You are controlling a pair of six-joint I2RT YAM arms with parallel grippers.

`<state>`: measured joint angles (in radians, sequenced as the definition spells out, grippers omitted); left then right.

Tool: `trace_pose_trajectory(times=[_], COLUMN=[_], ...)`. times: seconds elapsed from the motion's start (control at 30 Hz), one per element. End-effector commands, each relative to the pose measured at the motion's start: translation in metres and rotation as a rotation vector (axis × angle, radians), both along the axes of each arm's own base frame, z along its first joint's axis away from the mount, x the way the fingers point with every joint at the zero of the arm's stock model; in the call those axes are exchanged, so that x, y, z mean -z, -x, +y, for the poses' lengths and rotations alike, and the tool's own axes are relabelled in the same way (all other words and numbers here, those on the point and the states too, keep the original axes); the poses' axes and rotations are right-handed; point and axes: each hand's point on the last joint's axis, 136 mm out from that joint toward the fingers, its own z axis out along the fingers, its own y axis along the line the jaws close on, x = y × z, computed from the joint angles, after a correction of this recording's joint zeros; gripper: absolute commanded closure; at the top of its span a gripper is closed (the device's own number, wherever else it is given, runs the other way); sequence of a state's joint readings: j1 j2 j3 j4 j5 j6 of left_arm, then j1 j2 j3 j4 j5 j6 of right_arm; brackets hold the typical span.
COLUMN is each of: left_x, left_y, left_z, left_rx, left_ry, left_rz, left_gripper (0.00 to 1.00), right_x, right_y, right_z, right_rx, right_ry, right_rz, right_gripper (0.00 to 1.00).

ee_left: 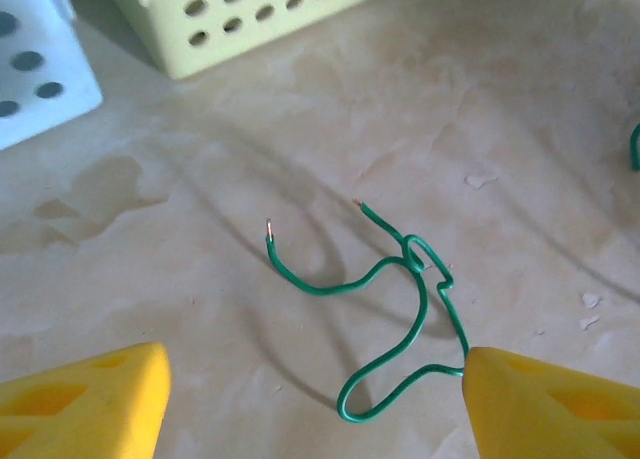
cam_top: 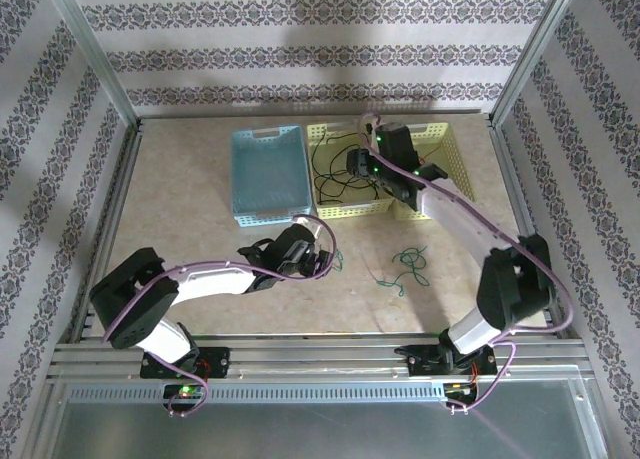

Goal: Untangle the cables

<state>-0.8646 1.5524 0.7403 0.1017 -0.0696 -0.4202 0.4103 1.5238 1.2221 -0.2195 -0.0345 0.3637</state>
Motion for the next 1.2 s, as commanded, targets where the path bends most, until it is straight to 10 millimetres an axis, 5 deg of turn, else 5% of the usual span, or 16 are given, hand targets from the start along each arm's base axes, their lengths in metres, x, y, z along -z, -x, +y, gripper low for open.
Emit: trace_pose_trajectory(times=[0.0, 0.27, 0.53, 0.63, 0.77, 0.8, 0.9, 1.17], left_x=[0.003, 0.023, 0.047, 0.054, 0.052, 0.051, 0.029, -0.072], left_y=[0.003, -0.005, 0.000, -0.007, -0.013, -0.013, -0.013, -0.011], left_z=[-0.015, -0.032, -0.037, -0.033, -0.037, -0.037, -0.044, -0.047], left_rx=[0.085, 0.136, 0.181, 0.149, 0.143, 0.145, 0.159, 0.150], left_ry=[-0.039, -0.086, -0.138, -0.176, -0.165, -0.156, -0.075, 0.329], left_rz=[0.010, 0.042, 0.118, 0.105, 0.079, 0.077, 0.034, -0.132], left_gripper=[0.27, 0.40, 0.50, 0.62, 1.00, 1.00, 1.00, 1.00], right_x=[-0.013, 0.005, 0.015, 0.022, 0.035, 0.038, 0.046, 0.042], right_y=[0.027, 0.090, 0.120, 0.126, 0.138, 0.140, 0.148, 0.164], right_z=[-0.014, -0.045, -0.057, -0.051, -0.034, -0.031, -0.019, 0.014], right_rx=[0.026, 0.052, 0.058, 0.026, -0.066, -0.082, -0.151, -0.332], right_ry=[-0.014, -0.010, -0.033, -0.044, -0.062, -0.065, -0.092, -0.226], right_rz=[-0.029, 0.002, 0.028, 0.058, 0.115, 0.130, 0.172, 0.203], right_gripper=[0.55, 0.55, 0.55, 0.55, 0.55, 0.55, 0.55, 0.55])
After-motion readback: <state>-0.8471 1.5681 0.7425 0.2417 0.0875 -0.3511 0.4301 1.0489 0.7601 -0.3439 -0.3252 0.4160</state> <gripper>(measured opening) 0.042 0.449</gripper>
